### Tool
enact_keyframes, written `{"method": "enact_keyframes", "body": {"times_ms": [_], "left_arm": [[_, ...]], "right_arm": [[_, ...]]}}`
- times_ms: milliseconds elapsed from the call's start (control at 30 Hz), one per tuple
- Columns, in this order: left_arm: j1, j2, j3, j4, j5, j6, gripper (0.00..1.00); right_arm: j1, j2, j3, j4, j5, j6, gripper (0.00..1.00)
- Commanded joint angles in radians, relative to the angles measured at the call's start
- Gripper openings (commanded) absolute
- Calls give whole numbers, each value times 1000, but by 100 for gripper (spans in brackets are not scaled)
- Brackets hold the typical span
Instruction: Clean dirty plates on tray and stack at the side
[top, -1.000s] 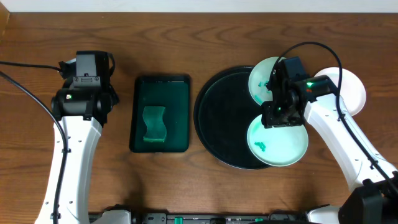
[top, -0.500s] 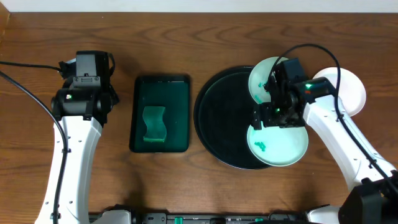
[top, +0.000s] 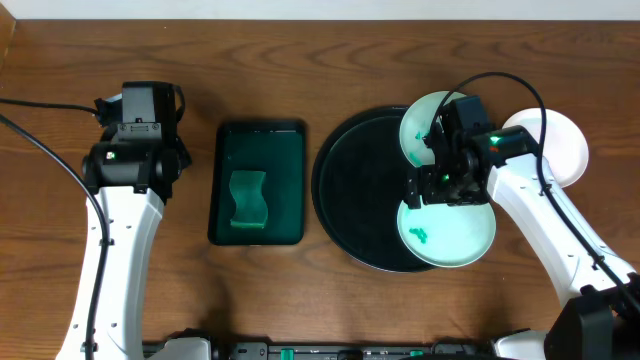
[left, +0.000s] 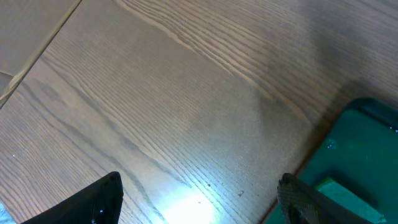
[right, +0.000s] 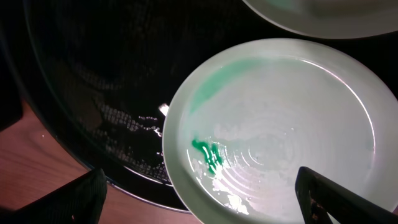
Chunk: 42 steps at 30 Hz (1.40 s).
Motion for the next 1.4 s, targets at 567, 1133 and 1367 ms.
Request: {"method": "enact_keyframes", "body": {"times_ms": [567,1133,1367], "left_arm": [[0,-12,5,-2,-20,13,80],[0,-11,5,-2,-20,13,80],[0,-12,5,-2,-20,13,80]], "right_arm": [[12,-21,-3,8,27,3,98],[11,-21,-3,8,27,3,99],[11,-21,-3,7,29,3,99]]}}
